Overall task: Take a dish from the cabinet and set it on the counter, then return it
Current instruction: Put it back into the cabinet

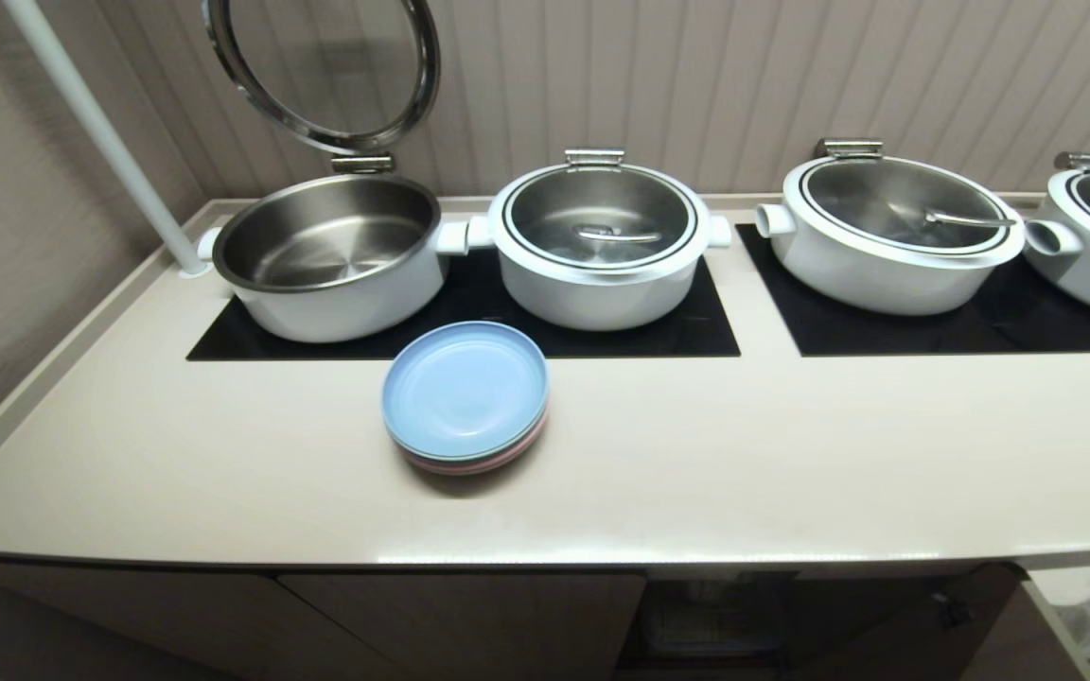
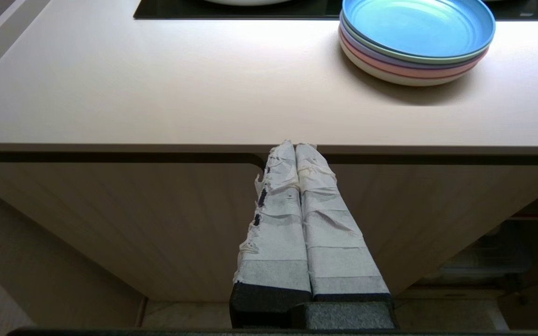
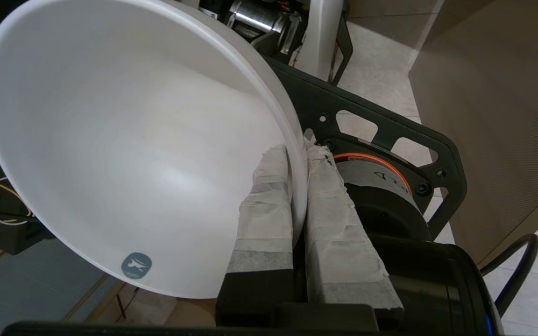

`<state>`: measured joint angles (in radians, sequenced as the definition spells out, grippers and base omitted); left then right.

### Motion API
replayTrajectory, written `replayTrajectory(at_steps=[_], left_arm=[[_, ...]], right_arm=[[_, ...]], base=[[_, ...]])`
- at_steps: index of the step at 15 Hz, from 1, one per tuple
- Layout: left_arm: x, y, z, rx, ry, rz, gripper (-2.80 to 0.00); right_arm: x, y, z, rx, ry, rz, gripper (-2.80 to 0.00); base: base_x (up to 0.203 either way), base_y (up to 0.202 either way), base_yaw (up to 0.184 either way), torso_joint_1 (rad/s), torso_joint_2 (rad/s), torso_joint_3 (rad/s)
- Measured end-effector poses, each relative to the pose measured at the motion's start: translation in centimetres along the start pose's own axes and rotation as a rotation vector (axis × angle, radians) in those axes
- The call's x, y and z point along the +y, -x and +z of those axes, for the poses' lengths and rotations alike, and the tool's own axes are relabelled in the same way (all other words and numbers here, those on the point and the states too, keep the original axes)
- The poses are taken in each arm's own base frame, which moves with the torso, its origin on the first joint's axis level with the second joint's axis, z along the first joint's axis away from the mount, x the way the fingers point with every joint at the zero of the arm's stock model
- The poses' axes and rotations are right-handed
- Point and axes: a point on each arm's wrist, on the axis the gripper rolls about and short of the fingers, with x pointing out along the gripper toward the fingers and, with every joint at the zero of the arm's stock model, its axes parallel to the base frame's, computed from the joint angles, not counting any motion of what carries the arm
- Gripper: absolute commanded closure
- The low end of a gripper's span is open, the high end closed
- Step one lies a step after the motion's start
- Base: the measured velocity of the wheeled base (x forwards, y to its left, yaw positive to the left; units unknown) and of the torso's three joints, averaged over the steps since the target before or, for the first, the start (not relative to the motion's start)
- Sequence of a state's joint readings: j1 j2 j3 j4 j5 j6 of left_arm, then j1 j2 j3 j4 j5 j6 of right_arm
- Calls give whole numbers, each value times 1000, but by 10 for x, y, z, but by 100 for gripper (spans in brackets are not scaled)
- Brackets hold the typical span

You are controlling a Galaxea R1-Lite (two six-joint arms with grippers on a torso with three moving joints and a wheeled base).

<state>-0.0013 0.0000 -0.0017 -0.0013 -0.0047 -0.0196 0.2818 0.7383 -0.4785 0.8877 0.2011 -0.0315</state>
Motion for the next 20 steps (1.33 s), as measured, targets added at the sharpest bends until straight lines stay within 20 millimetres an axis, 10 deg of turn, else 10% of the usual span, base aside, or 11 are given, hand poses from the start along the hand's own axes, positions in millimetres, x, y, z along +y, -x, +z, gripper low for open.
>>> replayTrajectory(at_steps=[20], left_arm=[[0, 0, 0, 0, 0, 0, 0]], right_arm=[[0, -1, 0, 11, -2, 3, 0]], base=[[0, 0, 0, 0, 0, 0]])
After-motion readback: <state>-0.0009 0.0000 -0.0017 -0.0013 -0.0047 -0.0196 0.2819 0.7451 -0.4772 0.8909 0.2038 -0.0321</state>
